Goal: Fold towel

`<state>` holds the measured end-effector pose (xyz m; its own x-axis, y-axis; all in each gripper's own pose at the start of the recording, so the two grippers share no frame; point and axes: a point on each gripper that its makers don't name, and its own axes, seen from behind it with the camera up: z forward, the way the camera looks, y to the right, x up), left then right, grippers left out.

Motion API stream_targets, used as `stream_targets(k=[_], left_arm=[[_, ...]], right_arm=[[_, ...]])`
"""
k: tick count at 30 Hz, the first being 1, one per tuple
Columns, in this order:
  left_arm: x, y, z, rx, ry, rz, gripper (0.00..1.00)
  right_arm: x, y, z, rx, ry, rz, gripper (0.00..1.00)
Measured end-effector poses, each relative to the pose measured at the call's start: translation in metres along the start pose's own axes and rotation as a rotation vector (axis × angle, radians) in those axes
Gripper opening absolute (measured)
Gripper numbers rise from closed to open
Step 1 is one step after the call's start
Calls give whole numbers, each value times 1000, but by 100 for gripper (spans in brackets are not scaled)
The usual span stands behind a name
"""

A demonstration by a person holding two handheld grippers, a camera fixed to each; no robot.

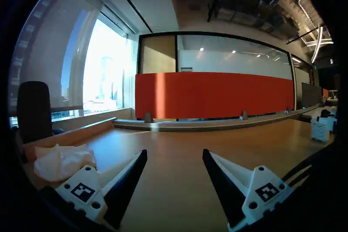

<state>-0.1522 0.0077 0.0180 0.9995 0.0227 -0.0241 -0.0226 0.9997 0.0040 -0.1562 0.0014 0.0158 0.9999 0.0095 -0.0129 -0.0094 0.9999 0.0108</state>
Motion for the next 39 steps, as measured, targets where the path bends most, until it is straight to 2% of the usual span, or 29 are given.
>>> stream_targets(k=[39], left_arm=[[5,-2,-2,0,-2,0,94]], right_arm=[[0,0,0,0,0,0,100]])
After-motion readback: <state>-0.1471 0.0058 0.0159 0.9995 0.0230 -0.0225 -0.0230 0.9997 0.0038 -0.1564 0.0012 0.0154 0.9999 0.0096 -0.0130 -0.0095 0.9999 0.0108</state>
